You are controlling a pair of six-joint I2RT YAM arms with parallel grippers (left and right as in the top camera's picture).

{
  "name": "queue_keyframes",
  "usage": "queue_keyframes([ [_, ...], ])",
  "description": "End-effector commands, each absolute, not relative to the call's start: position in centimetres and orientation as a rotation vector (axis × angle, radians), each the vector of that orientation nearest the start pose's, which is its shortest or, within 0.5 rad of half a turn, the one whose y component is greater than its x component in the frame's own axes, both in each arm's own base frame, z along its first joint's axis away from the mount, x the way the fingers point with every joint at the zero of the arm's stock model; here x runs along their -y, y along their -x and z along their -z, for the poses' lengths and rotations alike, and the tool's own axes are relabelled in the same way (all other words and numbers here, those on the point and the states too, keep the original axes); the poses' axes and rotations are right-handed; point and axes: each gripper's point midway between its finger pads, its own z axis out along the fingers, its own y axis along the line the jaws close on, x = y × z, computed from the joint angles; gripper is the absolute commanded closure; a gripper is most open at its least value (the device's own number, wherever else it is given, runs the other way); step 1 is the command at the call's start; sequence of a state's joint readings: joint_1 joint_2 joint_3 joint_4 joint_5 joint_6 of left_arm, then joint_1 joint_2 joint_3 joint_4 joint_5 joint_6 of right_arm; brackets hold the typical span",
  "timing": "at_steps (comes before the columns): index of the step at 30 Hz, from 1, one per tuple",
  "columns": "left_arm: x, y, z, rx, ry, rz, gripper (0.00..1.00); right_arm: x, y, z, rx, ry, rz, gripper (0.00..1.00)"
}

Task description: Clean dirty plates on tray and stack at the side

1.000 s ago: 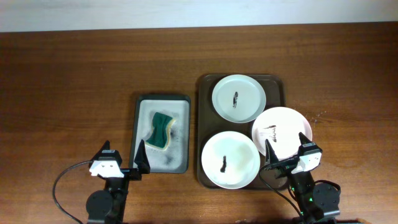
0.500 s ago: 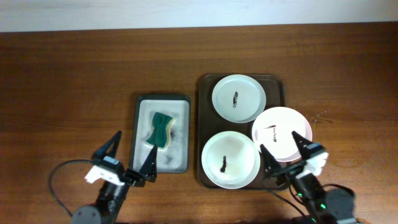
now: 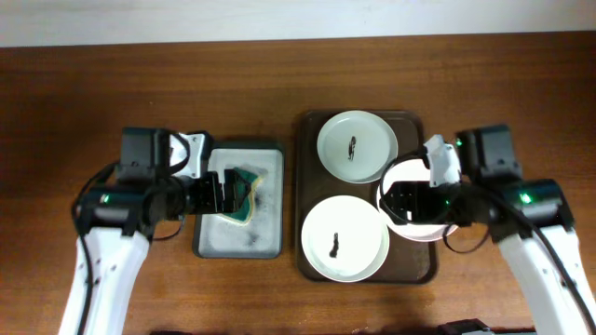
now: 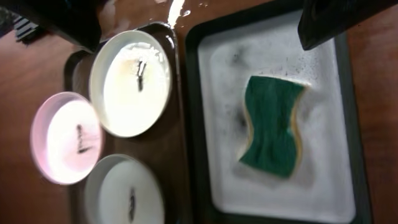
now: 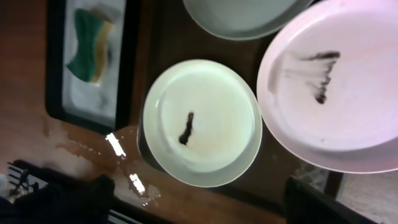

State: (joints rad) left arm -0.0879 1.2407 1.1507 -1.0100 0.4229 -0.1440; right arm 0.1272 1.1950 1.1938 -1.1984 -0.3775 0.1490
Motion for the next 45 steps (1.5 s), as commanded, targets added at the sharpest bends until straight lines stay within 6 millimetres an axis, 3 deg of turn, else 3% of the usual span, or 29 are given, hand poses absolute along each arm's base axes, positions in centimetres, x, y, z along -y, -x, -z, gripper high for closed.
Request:
queue_keyframes([
  [1, 9.0, -29.0, -17.7, -2.712, -0.152, 0.505, 0.00, -9.8, -24.0, -19.3, -2.799, 0.075, -0.617, 0.16],
  [3, 9.7, -29.1, -15.8, -2.780, -0.202, 0.447, 0.03, -9.2, -23.2, -17.4, -2.862, 0.018, -0.572, 0.21],
  [5, 9.0, -29.7, -13.4, -2.838, -0.243, 0.235, 0.05, -8.7, -22.0, -14.1, -2.937, -0.079, -0.548, 0.22],
  [8, 8.2, -31.0, -10.3, -2.910, -0.109, 0.090, 0.07, -8.6, -20.8, -10.0, -2.985, -0.123, -0.553, 0.26],
  [10, 8.5, -32.2, -7.2, -2.957, -0.069, 0.080, 0.25, -8.5, -20.2, -8.5, -3.002, -0.122, -0.550, 0.27],
  [12, 8.8, -33.4, -4.8, -2.973, -0.050, 0.076, 0.34, -8.5, -20.2, -8.5, -3.002, -0.122, -0.550, 0.27],
  [14, 9.5, -34.7, -2.0, -2.984, -0.054, 0.100, 0.53, -8.5, -20.3, -8.5, -3.001, -0.123, -0.550, 0.26],
  [15, 10.1, -34.7, -0.4, -3.010, -0.060, 0.137, 0.67, -8.5, -20.3, -8.5, -2.999, -0.122, -0.550, 0.26],
  [16, 10.2, -34.4, 0.8, -3.043, -0.060, 0.140, 0.91, -8.5, -20.3, -8.5, -2.999, -0.122, -0.550, 0.26],
  [17, 10.1, -34.3, 1.1, -3.052, -0.060, 0.136, 0.99, -8.5, -20.3, -8.5, -2.999, -0.122, -0.550, 0.26],
  [18, 10.1, -34.1, 1.6, -3.067, -0.060, 0.132, 1.00, -8.5, -20.3, -8.5, -2.999, -0.122, -0.550, 0.26],
  [20, 10.1, -33.9, 0.4, -3.079, -0.057, 0.136, 1.00, -8.5, -20.3, -8.5, -2.999, -0.122, -0.550, 0.26],
  [21, 10.3, -33.9, -0.7, -3.082, -0.058, 0.157, 0.81, -8.5, -20.3, -8.5, -2.999, -0.122, -0.550, 0.26],
  [22, 10.5, -33.9, -2.1, -3.085, -0.058, 0.167, 0.53, -8.5, -20.3, -8.5, -2.999, -0.122, -0.550, 0.26],
  [23, 10.4, -33.7, -3.4, -3.090, -0.059, 0.165, 0.37, -8.5, -20.3, -8.5, -2.999, -0.122, -0.550, 0.26],
  [25, 10.2, -33.1, -4.7, -3.102, -0.058, 0.157, 0.23, -8.5, -20.3, -8.5, -2.999, -0.122, -0.550, 0.26],
  [28, 9.7, -31.0, -4.0, -3.177, -0.055, 0.131, 0.40, -8.5, -20.3, -8.5, -2.998, -0.122, -0.550, 0.26],
  [29, 9.6, -30.8, -3.2, -3.174, -0.055, 0.132, 0.53, -8.5, -20.4, -8.5, -2.994, -0.121, -0.551, 0.25],
  [31, 9.6, -30.5, -1.0, -3.144, -0.057, 0.143, 0.64, -8.5, -20.7, -8.6, -2.984, -0.119, -0.552, 0.25],
  [32, 9.5, -30.4, 0.0, -3.125, -0.058, 0.149, 0.77, -8.5, -20.7, -8.6, -2.984, -0.118, -0.552, 0.25],
  [33, 9.5, -30.2, 1.0, -3.112, -0.059, 0.153, 1.00, -8.5, -20.7, -8.6, -2.984, -0.118, -0.552, 0.25],
  [35, 9.5, -30.2, 0.8, -3.111, -0.058, 0.155, 1.00, -8.5, -20.6, -8.6, -2.985, -0.123, -0.552, 0.25],
  [37, 9.6, -30.6, -0.6, -3.110, -0.058, 0.156, 1.00, -8.5, -20.5, -8.4, -2.994, -0.123, -0.551, 0.27],
  [40, 9.9, -31.8, -6.1, -3.054, -0.062, 0.175, 1.00, -9.6, -19.7, -6.9, -3.046, -0.050, -0.547, 0.41],
  [42, 10.6, -31.9, -9.1, -3.001, -0.071, 0.248, 1.00, -8.8, -19.7, -5.2, -3.090, -0.143, -0.418, 0.47],
  [45, 11.9, -31.1, -13.4, -2.903, -0.095, 0.394, 1.00, -8.7, -19.6, -2.2, -3.165, -0.191, -0.355, 0.53],
])
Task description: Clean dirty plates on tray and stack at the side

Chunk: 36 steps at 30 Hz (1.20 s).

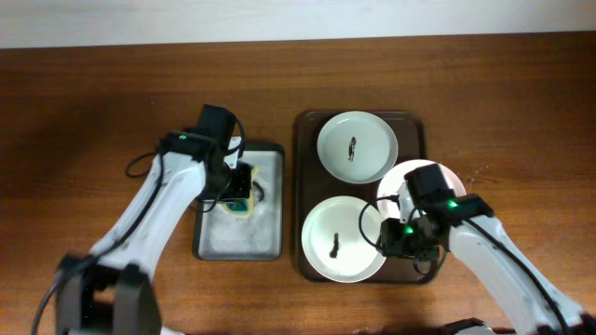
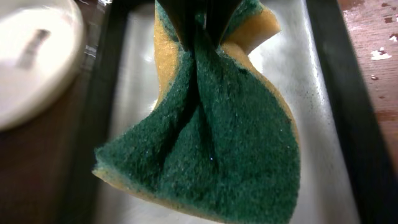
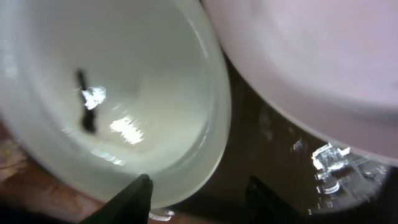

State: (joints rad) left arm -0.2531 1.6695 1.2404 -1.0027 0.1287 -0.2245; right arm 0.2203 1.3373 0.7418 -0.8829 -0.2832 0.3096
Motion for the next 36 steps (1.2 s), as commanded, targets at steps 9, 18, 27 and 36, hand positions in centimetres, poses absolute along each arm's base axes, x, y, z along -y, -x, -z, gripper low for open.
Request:
queue_keyframes([
  [9, 13.1, -29.4, -15.6, -2.872, -0.120, 0.532, 1.00, -9.6, -23.3, 0.7, -3.096, -0.257, -0.387, 0.96],
  [18, 17.7, -28.5, -14.2, -2.873, -0.080, 0.505, 1.00, -9.2, -23.4, 0.8, -3.081, -0.448, -0.351, 0.96],
  [27, 29.7, -22.3, -4.7, -3.097, -0.291, 0.777, 1.00, -9.2, -23.5, 0.8, -3.081, -0.448, -0.352, 0.96],
  [36, 29.3, -22.3, 3.9, -3.238, -0.141, 0.554, 1.00, -9.2, -23.4, 0.8, -3.082, -0.448, -0.351, 0.96],
])
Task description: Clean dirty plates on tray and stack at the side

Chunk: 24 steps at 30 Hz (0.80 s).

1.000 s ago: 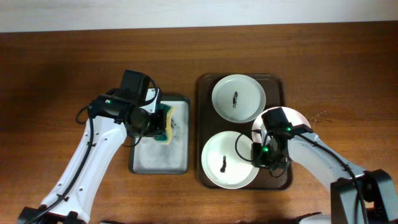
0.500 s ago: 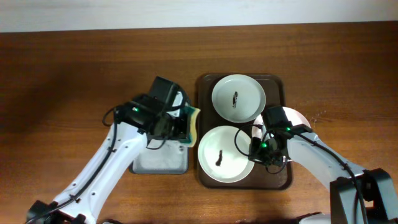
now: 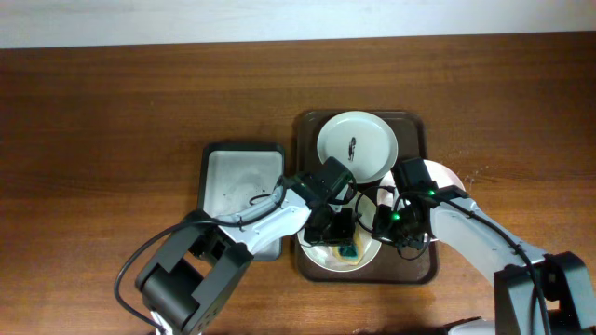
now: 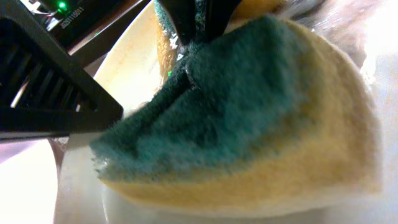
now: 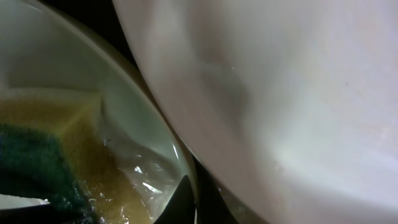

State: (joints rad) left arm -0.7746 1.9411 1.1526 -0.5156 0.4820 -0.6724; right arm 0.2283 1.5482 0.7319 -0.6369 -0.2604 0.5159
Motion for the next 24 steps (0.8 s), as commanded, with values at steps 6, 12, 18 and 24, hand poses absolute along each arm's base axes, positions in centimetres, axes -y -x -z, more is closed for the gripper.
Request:
queue_keyframes([
  [6, 18.9, -26.1, 2.5, -3.115, -0.039, -0.292, 1.00, -9.2, -23.3, 0.8, -3.086, -0.449, -0.349, 0.96],
  [12, 18.7, -27.2, 1.7, -3.064, -0.044, -0.345, 1.00, -9.2, -23.3, 0.8, -3.089, -0.450, -0.347, 0.96],
  [18, 31.6, -24.7, 0.9, -3.183, -0.140, 0.670, 1.00, -9.2, -23.3, 0.8, -3.089, -0.449, -0.347, 0.96],
  [24, 32.5, -24.5, 1.2, -3.166, -0.230, 0.723, 1.00, -9.2, -23.2, 0.8, -3.090, -0.449, -0.353, 0.96],
])
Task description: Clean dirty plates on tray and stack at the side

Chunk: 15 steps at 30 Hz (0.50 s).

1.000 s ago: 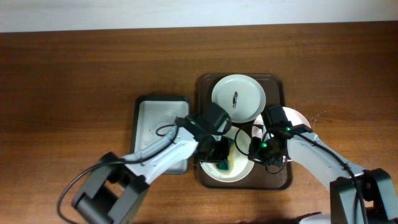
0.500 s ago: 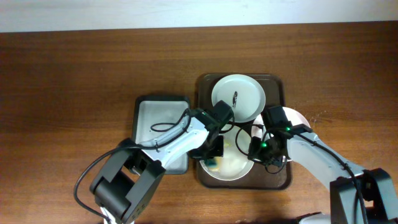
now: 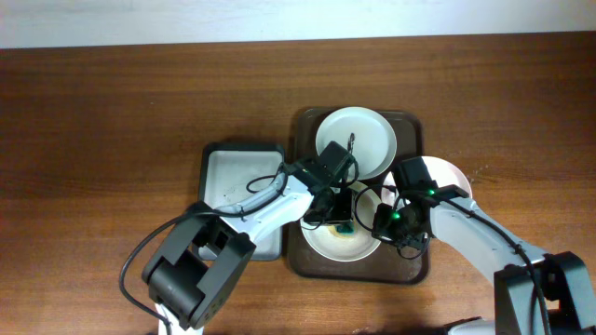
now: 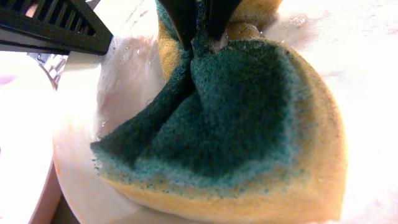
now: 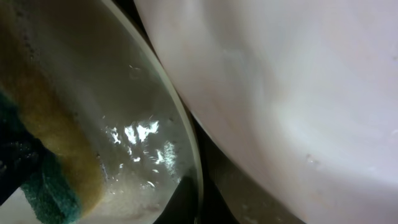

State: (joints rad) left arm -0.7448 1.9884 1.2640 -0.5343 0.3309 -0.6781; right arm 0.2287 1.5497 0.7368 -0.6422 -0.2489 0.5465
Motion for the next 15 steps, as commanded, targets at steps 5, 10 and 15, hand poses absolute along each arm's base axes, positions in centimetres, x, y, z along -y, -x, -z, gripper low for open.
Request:
queue_keyframes([
  [5, 21.2, -29.5, -4.3, -3.078, -0.096, 0.225, 1.00, -9.4, -24.0, -1.1, -3.019, -0.386, -0.385, 0.96],
  [10, 11.4, -32.2, -12.6, -2.861, 0.129, 0.058, 1.00, -6.8, -25.1, -6.1, -2.884, -0.326, -0.168, 0.96],
  [15, 5.4, -32.1, -10.5, -2.896, 0.294, -0.009, 1.00, -5.6, -26.7, -14.8, -2.650, -0.135, 0.318, 0.96],
])
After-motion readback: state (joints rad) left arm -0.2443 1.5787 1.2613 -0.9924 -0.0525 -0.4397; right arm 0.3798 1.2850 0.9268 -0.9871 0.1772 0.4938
